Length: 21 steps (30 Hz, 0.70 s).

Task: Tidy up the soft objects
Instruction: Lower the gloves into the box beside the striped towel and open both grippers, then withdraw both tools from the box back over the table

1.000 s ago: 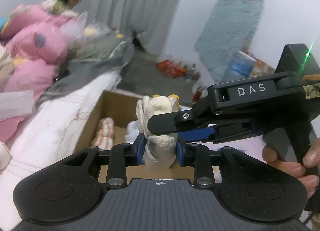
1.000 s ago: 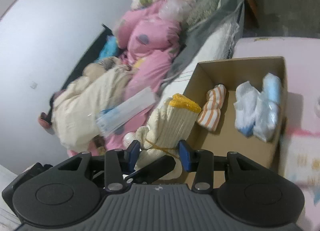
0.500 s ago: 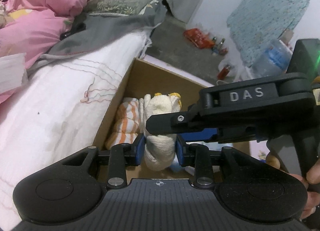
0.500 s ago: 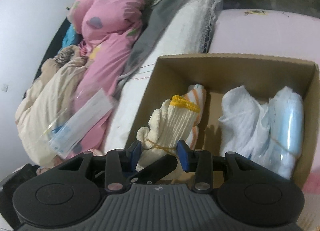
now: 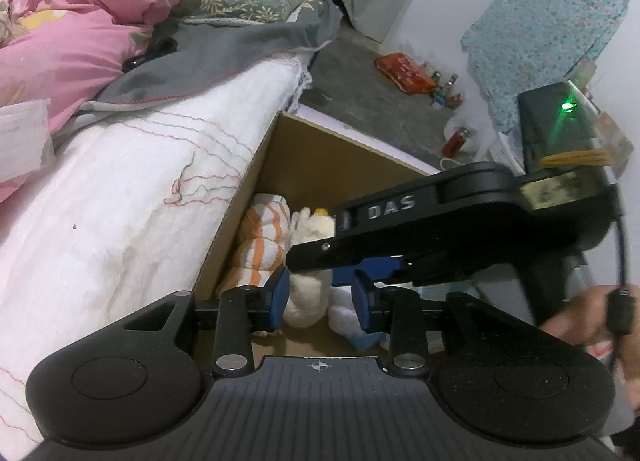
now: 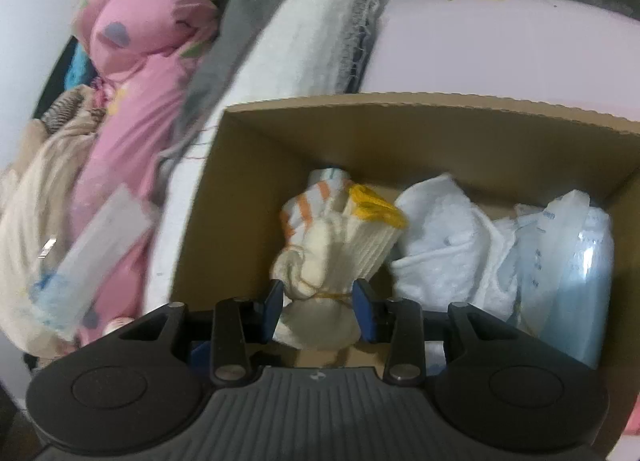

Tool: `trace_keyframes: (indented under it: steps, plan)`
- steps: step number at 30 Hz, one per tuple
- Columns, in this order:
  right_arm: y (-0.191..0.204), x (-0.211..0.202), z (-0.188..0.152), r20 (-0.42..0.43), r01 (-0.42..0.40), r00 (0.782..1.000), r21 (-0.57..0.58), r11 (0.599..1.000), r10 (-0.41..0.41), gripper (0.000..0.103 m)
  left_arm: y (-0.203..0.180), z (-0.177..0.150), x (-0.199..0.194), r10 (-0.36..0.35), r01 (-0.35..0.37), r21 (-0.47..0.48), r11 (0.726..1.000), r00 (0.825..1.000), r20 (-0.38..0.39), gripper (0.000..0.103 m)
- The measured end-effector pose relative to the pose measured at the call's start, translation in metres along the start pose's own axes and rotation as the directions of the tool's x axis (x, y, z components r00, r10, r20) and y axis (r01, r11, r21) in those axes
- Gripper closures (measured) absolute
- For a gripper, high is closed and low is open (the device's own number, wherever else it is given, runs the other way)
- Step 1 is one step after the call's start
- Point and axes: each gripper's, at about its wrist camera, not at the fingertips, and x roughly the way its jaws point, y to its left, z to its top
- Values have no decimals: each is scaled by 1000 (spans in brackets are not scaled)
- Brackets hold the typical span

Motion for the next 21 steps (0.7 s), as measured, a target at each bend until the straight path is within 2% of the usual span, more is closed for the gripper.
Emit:
trace_keyframes:
  steps: [5, 9, 11, 14, 16, 18, 20, 21]
  plan:
    - [-3, 5, 2, -24, 34, 999, 9, 999, -34, 60, -1, -2, 0, 3, -4, 8, 1000, 1000, 4, 67]
    - [2, -10, -1, 4, 21, 1000, -3, 1000, -21, 50, -2, -4, -8, -1, 1, -1, 1000, 1000, 24, 54]
    - [6, -22, -2, 29, 17, 999, -8, 1000, -17, 46, -5, -5, -15, 7, -7, 5, 1000, 999, 46, 51]
    - [10, -44, -8, 63, -14, 998, -12, 1000, 15, 46, -8, -7, -27, 5, -6, 14, 1000, 997, 72, 47]
    - [13, -61, -14, 90, -38, 995, -26, 999, 41, 46, -12, -10, -39, 3, -5, 19, 1000, 995, 100, 39]
    - [17, -80, -22, 126, -61, 990, -40, 997, 66, 46, -16, -15, -53, 4, -8, 30, 1000, 991, 135, 35]
    - [26, -99, -32, 159, -94, 982, -70, 993, 104, 46, -22, -22, -71, 1, -10, 50, 999, 984, 176, 29]
    - [29, -110, -39, 177, -107, 977, -84, 991, 120, 45, -25, -25, -80, -5, -8, 62, 998, 980, 197, 22]
